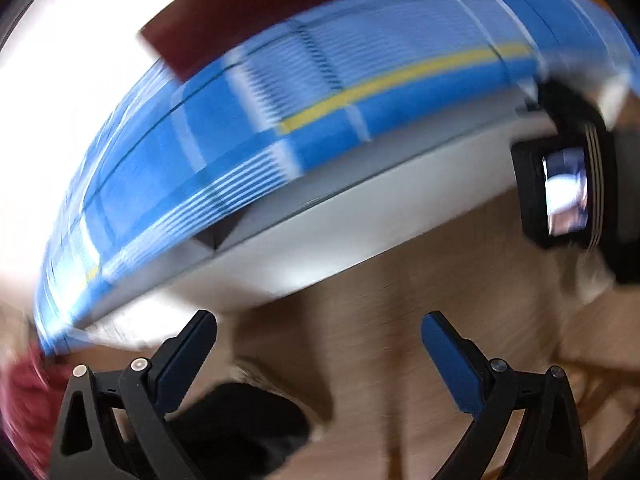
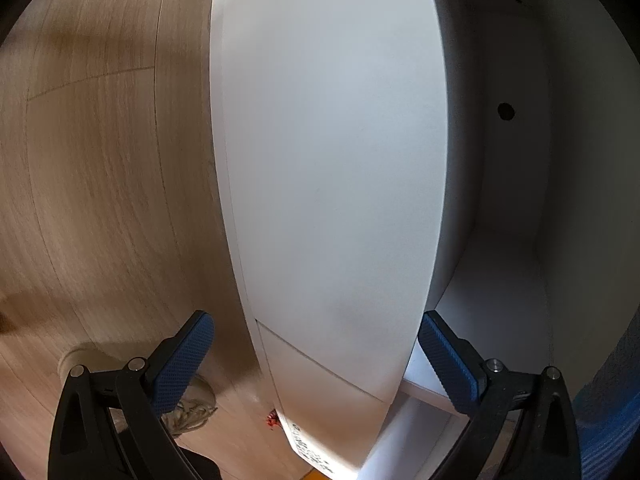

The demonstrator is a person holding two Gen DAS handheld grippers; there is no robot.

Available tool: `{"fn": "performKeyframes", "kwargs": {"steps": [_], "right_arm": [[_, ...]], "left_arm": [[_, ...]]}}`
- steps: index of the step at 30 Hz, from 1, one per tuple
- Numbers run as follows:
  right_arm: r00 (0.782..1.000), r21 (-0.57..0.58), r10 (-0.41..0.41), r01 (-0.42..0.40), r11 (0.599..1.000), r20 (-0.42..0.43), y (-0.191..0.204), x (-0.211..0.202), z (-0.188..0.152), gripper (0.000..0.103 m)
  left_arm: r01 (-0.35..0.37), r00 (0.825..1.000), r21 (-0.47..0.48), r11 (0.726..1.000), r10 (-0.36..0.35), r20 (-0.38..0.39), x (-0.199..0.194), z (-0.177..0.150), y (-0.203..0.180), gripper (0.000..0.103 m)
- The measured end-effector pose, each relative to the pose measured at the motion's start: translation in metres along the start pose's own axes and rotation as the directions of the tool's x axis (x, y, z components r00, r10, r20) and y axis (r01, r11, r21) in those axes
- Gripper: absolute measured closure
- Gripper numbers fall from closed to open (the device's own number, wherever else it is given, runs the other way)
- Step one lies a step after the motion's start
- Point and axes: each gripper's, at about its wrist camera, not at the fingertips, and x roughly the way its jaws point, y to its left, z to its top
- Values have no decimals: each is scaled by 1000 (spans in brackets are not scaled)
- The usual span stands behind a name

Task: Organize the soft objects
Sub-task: 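Lower both tools toward the white shelf compartment below the cabinet top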

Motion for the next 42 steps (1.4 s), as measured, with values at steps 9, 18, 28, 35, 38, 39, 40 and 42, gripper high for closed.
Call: {"fn": "performKeyframes", "kwargs": {"steps": [9,18,28,35,38,39,40,42], "right_arm": [[993,-219,116,-109,970,19,55,-32,-13,28],[986,51,-127,122,991,107,-28,-52,-18,18],[999,-72,14,-11,997,46,-36,-14,-19,11],[999,-53,11,-9,999,40,-38,-25,-20,8],[999,-55,4,-2,998,35,-33,-26,-16,8],[999,-59,0,2,998,34,-29,-22,-14,8],[999,-62,-3,6,998,35,-25,-16,-14,8],[999,-61,-6,8,998,34,-20,-14,-12,8]], "left_arm": [[-67,998,299,952,65,16,34,3,-30,0],[-77,997,370,926,64,48,62,18,-25,0],[-111,994,497,861,99,51,114,39,-19,0],[-18,998,515,857,50,-49,131,41,-20,0],[-63,996,577,814,92,-21,129,37,-25,0],[-69,995,589,805,98,-17,129,35,-27,0],[-70,995,599,797,100,-16,128,34,-28,0],[-61,995,596,801,92,-22,127,35,-29,0]]}}
